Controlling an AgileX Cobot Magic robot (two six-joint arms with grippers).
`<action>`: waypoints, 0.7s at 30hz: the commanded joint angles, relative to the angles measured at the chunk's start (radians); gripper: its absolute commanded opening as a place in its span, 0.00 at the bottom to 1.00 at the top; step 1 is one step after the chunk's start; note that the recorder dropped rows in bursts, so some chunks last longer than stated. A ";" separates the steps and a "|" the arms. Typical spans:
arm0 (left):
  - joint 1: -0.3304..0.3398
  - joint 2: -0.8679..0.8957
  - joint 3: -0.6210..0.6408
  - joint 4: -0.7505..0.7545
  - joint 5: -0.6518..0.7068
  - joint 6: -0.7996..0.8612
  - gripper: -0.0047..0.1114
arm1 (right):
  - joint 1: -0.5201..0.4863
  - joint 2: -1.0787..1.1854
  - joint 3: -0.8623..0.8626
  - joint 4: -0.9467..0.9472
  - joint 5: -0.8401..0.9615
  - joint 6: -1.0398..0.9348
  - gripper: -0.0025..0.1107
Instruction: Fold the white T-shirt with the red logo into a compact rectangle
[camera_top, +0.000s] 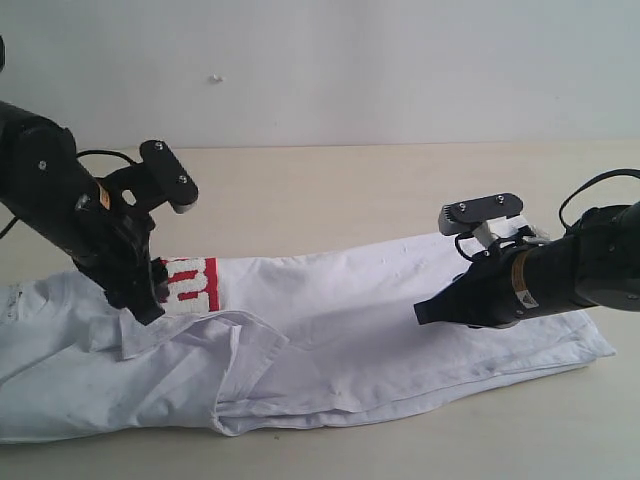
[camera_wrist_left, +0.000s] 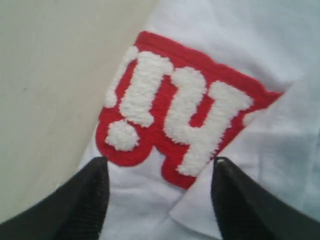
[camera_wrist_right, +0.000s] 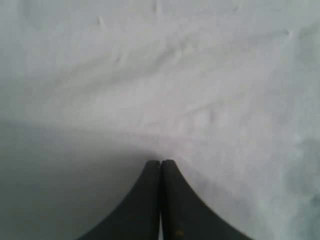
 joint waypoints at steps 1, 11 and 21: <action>0.005 -0.025 -0.004 0.055 0.060 -0.059 0.33 | -0.003 -0.010 0.005 -0.006 -0.002 -0.001 0.02; -0.001 -0.048 -0.004 -0.185 0.337 0.039 0.04 | -0.003 -0.010 0.005 -0.006 0.003 -0.001 0.02; -0.068 -0.002 -0.004 -0.568 0.300 0.268 0.04 | -0.003 -0.010 0.005 -0.006 0.003 -0.001 0.02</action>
